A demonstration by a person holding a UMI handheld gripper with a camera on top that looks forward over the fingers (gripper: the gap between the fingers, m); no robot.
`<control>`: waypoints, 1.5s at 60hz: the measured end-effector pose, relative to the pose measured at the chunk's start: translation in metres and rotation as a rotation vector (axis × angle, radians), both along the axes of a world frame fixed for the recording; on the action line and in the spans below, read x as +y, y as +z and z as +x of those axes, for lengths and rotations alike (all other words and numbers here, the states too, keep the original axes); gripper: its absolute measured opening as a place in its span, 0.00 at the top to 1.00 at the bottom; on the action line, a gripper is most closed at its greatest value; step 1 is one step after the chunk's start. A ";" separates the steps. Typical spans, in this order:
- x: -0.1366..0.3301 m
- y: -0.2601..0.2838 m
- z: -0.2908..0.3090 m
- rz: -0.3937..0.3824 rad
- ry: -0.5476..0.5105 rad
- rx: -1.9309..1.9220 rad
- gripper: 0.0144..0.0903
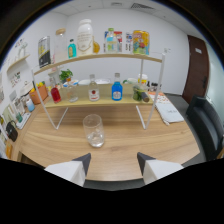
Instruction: Make me a cup of Mojito.
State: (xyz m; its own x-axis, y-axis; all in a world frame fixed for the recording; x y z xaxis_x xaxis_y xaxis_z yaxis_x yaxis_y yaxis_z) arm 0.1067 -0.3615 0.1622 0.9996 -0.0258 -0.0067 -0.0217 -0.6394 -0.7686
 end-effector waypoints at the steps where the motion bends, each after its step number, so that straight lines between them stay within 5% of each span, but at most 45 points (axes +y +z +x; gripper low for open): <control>1: 0.002 0.001 0.006 0.001 -0.004 0.000 0.05; 34: 0.160 0.024 0.099 0.050 0.038 0.018 0.10; 45: 0.195 0.010 0.106 0.013 0.042 0.016 0.26; 65: 0.206 -0.003 0.108 -0.060 0.029 0.019 0.94; 80: 0.203 0.001 0.113 -0.055 -0.010 0.013 0.97; 90: 0.196 0.025 0.120 0.016 -0.053 -0.011 0.98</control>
